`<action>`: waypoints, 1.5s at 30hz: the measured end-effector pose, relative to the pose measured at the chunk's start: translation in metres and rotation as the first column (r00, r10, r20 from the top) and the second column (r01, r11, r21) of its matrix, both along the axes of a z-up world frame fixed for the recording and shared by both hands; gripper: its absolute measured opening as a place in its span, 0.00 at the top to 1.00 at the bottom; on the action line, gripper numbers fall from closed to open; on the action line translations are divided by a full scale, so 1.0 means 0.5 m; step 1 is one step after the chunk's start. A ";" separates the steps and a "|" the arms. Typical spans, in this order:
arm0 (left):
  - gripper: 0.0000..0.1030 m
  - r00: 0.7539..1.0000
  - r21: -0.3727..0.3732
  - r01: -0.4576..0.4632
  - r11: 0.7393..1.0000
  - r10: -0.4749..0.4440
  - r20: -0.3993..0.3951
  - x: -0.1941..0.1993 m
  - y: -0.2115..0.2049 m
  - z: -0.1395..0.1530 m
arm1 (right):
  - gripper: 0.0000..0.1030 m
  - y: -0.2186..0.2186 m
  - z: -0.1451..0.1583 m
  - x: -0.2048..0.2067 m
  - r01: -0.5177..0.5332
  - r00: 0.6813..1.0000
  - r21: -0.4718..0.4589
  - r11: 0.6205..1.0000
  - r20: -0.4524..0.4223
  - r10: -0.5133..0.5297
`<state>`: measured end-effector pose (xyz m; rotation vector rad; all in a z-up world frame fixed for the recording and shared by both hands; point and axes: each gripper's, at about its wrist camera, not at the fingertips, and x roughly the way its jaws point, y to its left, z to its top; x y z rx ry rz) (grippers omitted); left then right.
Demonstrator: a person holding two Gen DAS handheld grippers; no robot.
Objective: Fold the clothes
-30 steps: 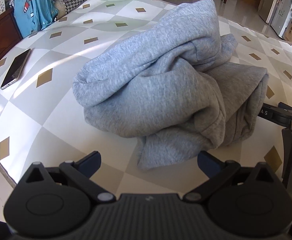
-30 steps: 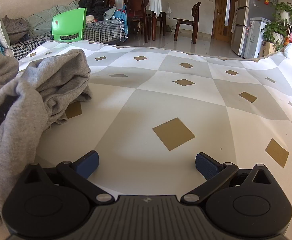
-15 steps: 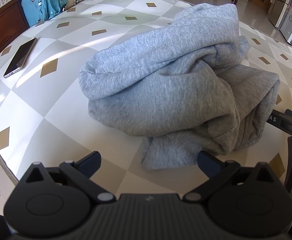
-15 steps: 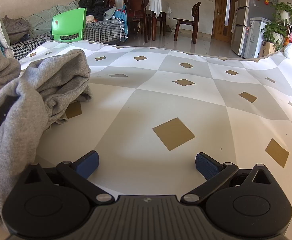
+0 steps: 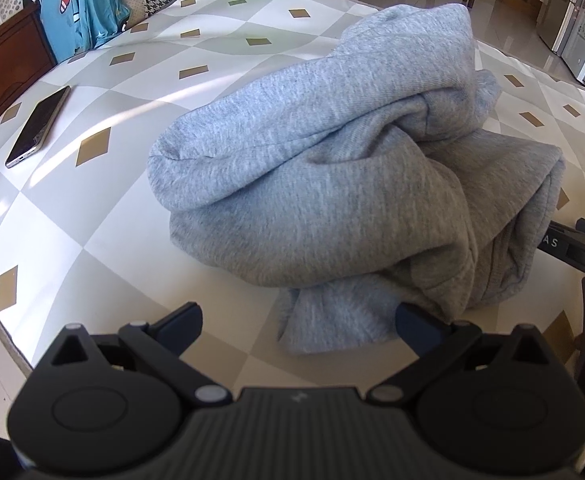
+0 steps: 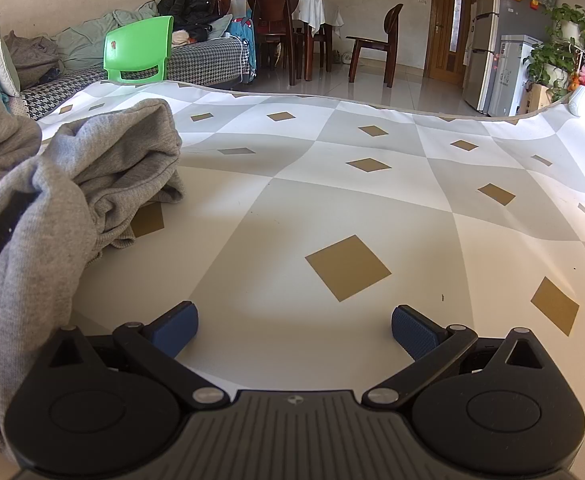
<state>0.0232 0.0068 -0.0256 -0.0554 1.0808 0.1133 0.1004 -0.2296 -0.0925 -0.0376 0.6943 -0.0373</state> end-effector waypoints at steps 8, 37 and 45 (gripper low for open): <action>0.00 1.000 0.004 0.004 1.000 -0.003 -0.021 0.012 -0.011 -0.014 | 0.00 0.001 0.003 -0.001 0.004 1.000 0.001 1.000 -0.022 -0.004; 0.00 0.999 0.027 0.023 0.999 -0.023 0.023 -0.001 -0.028 0.010 | 0.05 0.025 0.087 -0.059 -0.059 0.959 -0.092 0.994 -0.282 0.031; 0.00 0.998 0.034 0.039 0.999 -0.041 0.048 -0.010 -0.041 0.026 | 0.06 0.050 0.148 -0.090 -0.103 0.968 -0.066 0.993 -0.238 0.084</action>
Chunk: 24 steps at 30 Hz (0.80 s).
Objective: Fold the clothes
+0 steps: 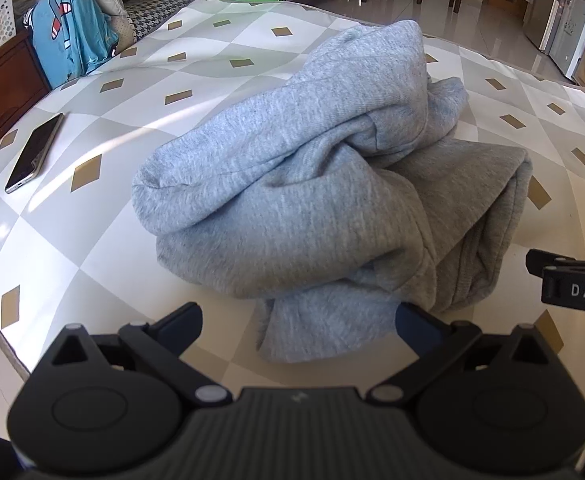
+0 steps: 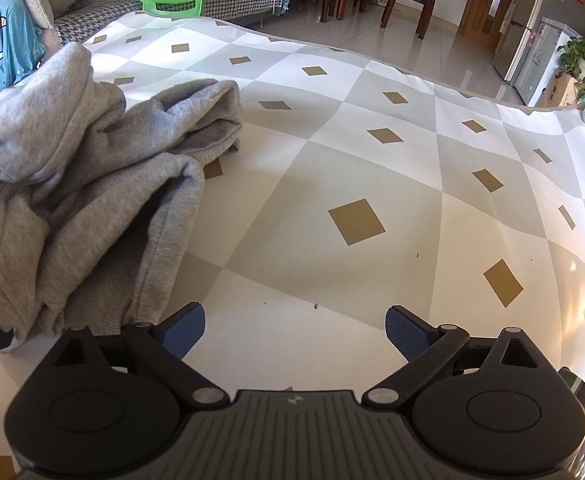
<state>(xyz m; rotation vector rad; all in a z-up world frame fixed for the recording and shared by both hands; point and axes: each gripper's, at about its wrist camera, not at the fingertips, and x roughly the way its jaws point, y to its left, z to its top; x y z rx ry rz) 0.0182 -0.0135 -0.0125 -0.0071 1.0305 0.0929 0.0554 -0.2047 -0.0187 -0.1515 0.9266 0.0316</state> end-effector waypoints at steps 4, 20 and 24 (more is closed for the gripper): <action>0.00 1.000 0.008 0.006 1.000 -0.006 0.019 -0.005 -0.004 0.008 | 0.06 0.019 0.030 -0.019 -0.023 0.998 0.007 1.000 0.054 0.023; 0.00 0.992 0.014 0.062 0.998 -0.063 0.107 -0.026 -0.016 0.039 | 0.10 0.068 0.054 -0.028 -0.027 1.000 0.097 0.995 0.018 0.025; 0.00 0.992 0.019 0.070 0.997 -0.071 0.102 -0.027 -0.016 0.038 | 0.10 0.073 0.066 -0.032 -0.024 0.999 0.073 0.997 0.032 0.022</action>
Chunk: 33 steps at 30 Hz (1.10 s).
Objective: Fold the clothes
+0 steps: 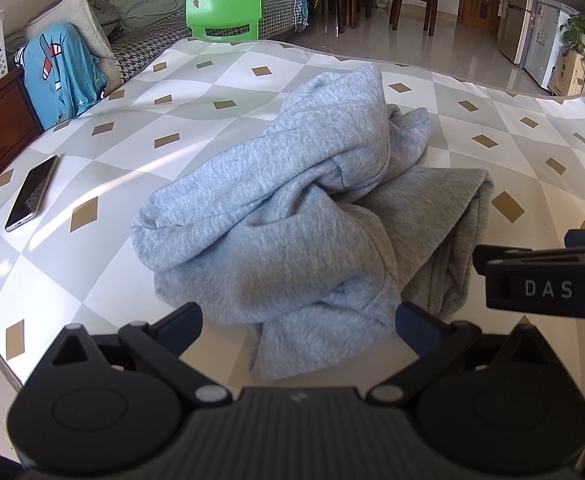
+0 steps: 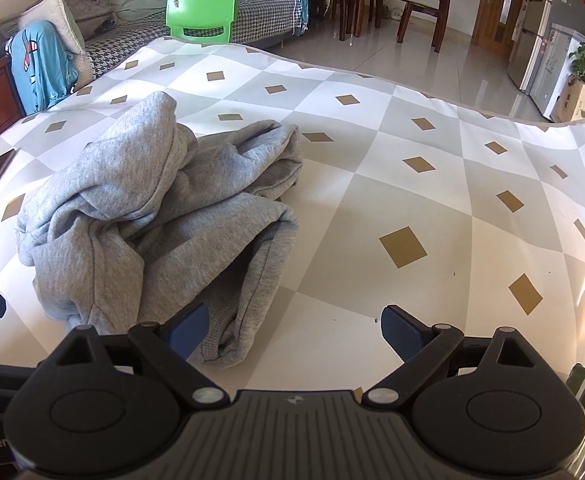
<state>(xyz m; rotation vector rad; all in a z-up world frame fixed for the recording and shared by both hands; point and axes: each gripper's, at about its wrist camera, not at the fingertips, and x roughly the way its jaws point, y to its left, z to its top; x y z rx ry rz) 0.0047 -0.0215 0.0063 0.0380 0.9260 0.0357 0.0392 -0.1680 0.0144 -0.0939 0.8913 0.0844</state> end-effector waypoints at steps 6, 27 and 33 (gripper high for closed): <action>0.00 1.000 0.006 0.004 1.000 -0.004 0.015 -0.004 0.000 0.003 | 0.10 0.006 0.008 -0.002 0.000 1.000 0.042 0.999 -0.007 0.000; 0.00 0.999 -0.013 -0.005 1.000 0.004 -0.051 -0.001 0.028 -0.018 | 0.10 0.072 0.005 0.013 -0.097 0.995 0.047 0.994 0.010 0.097; 0.00 0.999 -0.014 -0.010 1.000 0.009 -0.049 -0.003 0.041 -0.020 | 0.10 0.093 0.001 0.016 -0.125 0.992 0.050 0.991 0.008 0.125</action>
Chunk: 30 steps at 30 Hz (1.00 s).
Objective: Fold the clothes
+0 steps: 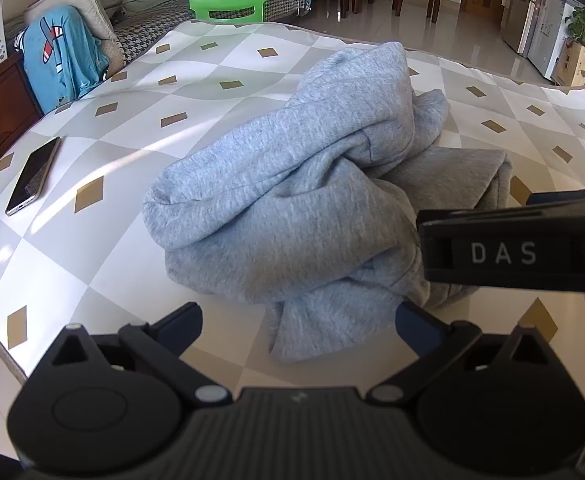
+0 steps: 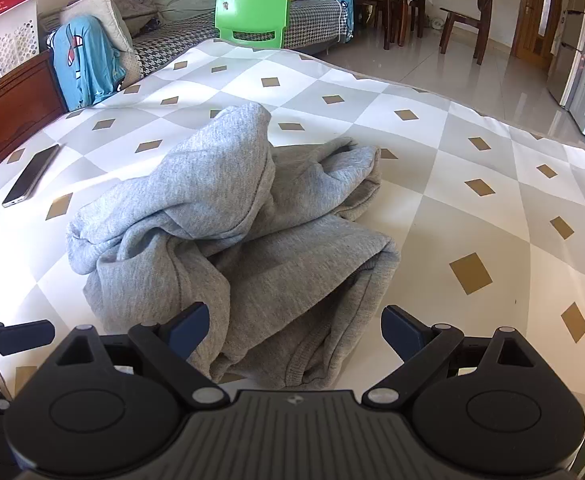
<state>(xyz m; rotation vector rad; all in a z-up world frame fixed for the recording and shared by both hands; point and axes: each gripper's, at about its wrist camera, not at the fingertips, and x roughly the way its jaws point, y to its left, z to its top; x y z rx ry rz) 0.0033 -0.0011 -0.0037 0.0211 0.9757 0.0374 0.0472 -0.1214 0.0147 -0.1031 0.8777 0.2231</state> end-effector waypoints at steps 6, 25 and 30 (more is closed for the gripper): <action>0.00 0.999 0.037 -0.024 0.999 0.023 0.022 -0.001 0.010 0.006 | 0.10 0.016 -0.003 0.002 -0.014 1.000 -0.018 1.000 0.012 0.015; 0.00 0.999 0.054 -0.046 0.997 0.045 0.018 0.001 0.021 0.005 | 0.10 0.031 -0.010 0.007 -0.019 1.000 -0.024 1.000 0.002 0.019; 0.00 0.999 0.055 -0.047 0.997 0.046 0.020 0.001 0.022 0.004 | 0.10 0.035 -0.011 0.008 -0.023 1.000 -0.027 0.999 0.000 0.023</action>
